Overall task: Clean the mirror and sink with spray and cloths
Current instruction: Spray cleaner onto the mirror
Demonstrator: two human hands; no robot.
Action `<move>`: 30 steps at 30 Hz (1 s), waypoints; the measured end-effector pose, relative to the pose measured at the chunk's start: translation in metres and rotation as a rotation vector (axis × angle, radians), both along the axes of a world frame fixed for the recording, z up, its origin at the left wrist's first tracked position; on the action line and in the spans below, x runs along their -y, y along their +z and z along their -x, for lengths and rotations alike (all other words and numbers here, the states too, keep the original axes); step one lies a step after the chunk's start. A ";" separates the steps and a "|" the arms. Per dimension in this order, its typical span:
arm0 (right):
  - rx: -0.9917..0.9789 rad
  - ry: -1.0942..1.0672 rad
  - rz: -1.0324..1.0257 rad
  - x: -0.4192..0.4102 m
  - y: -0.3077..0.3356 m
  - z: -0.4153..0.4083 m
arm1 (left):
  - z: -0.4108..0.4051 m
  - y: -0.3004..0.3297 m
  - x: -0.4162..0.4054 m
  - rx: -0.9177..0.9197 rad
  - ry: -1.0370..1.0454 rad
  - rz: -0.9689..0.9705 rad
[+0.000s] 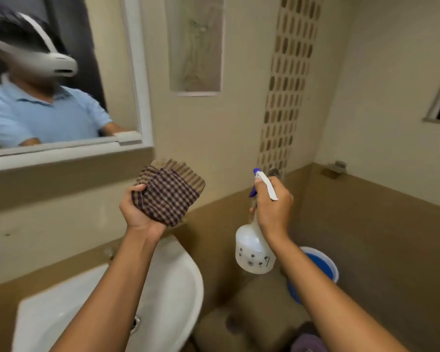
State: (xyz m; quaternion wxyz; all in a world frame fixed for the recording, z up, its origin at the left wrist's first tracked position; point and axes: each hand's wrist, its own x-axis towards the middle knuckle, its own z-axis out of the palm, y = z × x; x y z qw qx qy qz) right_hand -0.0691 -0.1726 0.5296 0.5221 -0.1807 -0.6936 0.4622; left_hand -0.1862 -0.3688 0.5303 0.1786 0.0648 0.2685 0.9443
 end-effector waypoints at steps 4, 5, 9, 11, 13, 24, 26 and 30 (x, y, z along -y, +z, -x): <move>0.062 -0.079 -0.021 -0.049 -0.029 -0.025 | -0.014 -0.022 -0.066 0.050 -0.094 0.050; 0.074 -0.103 -0.032 -0.062 -0.038 -0.032 | -0.018 -0.030 -0.082 0.066 -0.121 0.060; 0.145 -0.181 -0.039 -0.103 -0.076 -0.061 | -0.030 -0.061 -0.136 0.127 -0.221 0.096; 0.172 -0.218 -0.026 -0.118 -0.099 -0.076 | -0.039 -0.075 -0.158 0.140 -0.260 0.096; 0.206 -0.242 0.003 -0.134 -0.124 -0.093 | -0.047 -0.095 -0.182 0.161 -0.294 0.123; 0.626 -0.549 0.259 -0.182 -0.267 -0.191 | -0.081 -0.210 -0.275 0.260 -0.701 0.170; 0.692 -0.599 0.320 -0.183 -0.289 -0.202 | -0.086 -0.228 -0.288 0.279 -0.762 0.183; 0.743 -0.692 0.486 -0.179 -0.328 -0.213 | -0.093 -0.250 -0.314 0.284 -0.877 0.284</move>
